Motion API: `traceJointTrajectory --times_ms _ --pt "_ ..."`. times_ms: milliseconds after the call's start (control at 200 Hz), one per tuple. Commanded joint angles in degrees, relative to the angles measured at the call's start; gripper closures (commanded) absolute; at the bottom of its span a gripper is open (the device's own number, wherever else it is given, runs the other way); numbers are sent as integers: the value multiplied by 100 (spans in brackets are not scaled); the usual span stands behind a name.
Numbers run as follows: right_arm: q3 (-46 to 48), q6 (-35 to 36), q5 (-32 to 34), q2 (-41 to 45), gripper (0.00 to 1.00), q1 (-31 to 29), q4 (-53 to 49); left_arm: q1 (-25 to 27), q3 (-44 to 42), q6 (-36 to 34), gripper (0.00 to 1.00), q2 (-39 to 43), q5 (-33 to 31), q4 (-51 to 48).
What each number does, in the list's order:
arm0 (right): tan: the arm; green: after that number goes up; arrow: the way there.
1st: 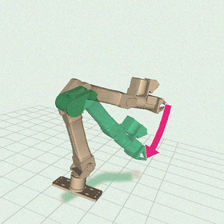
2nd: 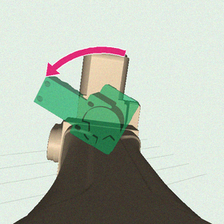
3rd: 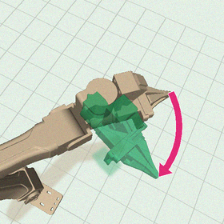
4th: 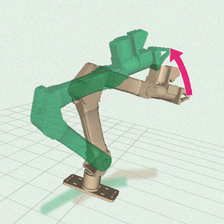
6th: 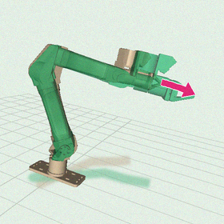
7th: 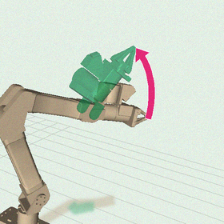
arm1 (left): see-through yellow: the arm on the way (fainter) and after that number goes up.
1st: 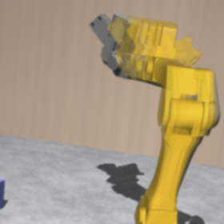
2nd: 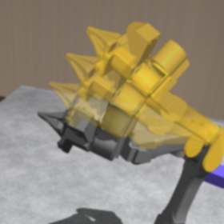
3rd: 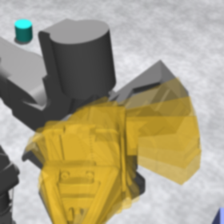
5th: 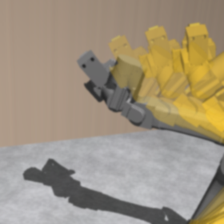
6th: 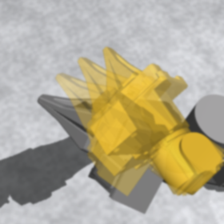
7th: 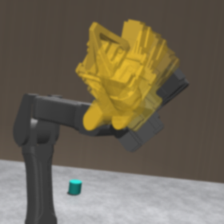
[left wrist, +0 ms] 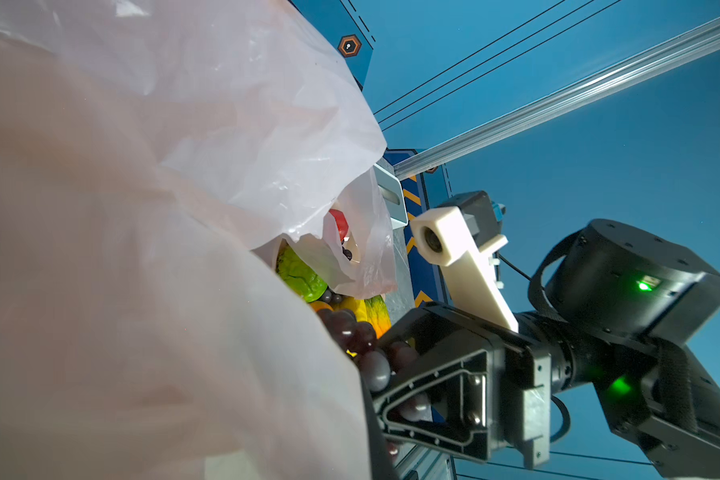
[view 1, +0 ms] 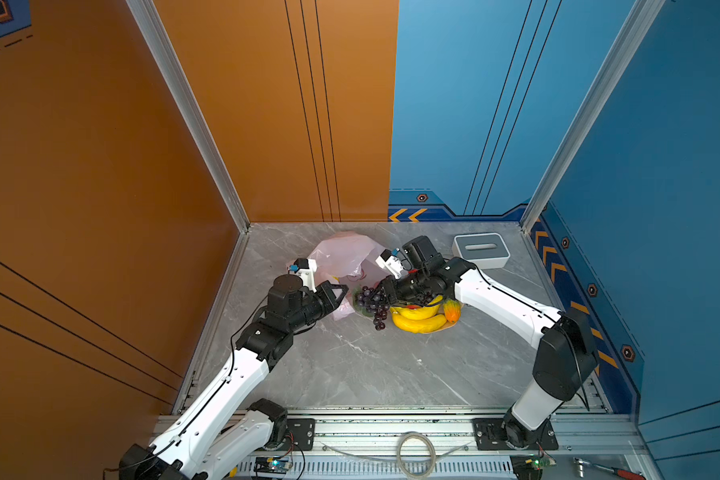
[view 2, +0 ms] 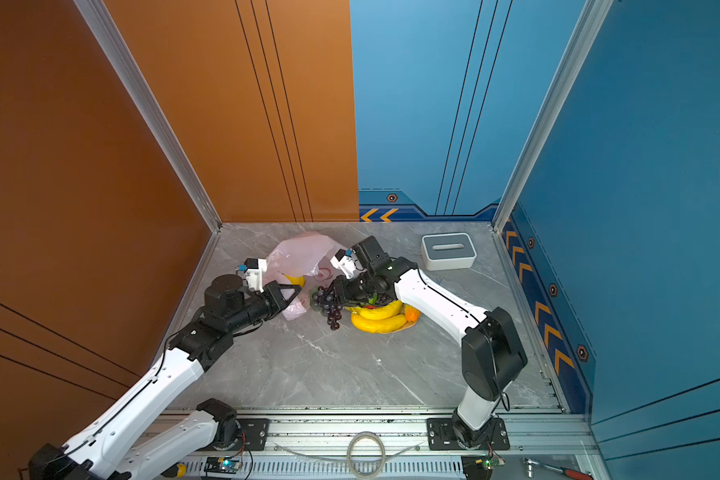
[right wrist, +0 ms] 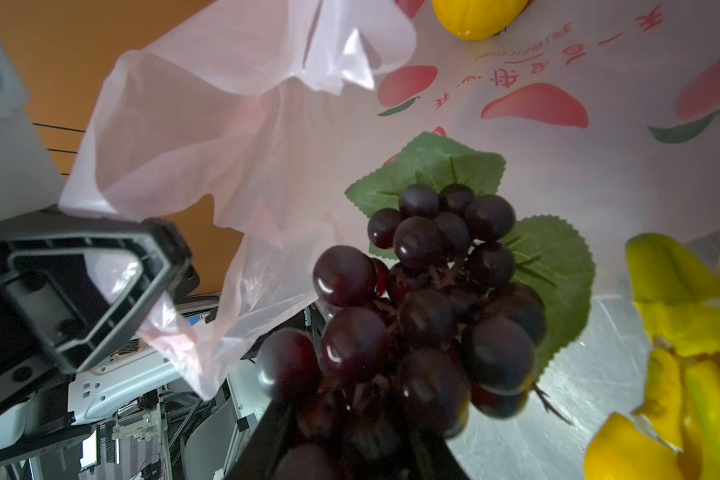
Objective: Place the fruits into the plastic bag
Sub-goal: 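Lower the grape bunch into the pink bag with the right gripper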
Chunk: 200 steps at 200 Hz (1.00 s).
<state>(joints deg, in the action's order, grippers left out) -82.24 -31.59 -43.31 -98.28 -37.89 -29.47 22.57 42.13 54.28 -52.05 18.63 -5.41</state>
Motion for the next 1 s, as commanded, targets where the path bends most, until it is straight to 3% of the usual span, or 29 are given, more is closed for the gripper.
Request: traceJointTrajectory --times_ms 0,350,591,826,996 --pt "-379 -99 -32 -173 66 -26 170 70 61 -143 100 82 227 40" --pt "-1141 -667 -149 -843 67 49 223 250 149 -387 100 10 415 40" --pt "-1697 -1030 125 -1246 67 170 223 379 240 -530 100 -44 488 -46" --pt "-2031 -1453 659 -1697 67 169 425 415 305 -612 100 -52 464 -203" --pt "-2002 -1529 1417 -1813 67 98 907 374 355 -595 100 -68 324 -338"
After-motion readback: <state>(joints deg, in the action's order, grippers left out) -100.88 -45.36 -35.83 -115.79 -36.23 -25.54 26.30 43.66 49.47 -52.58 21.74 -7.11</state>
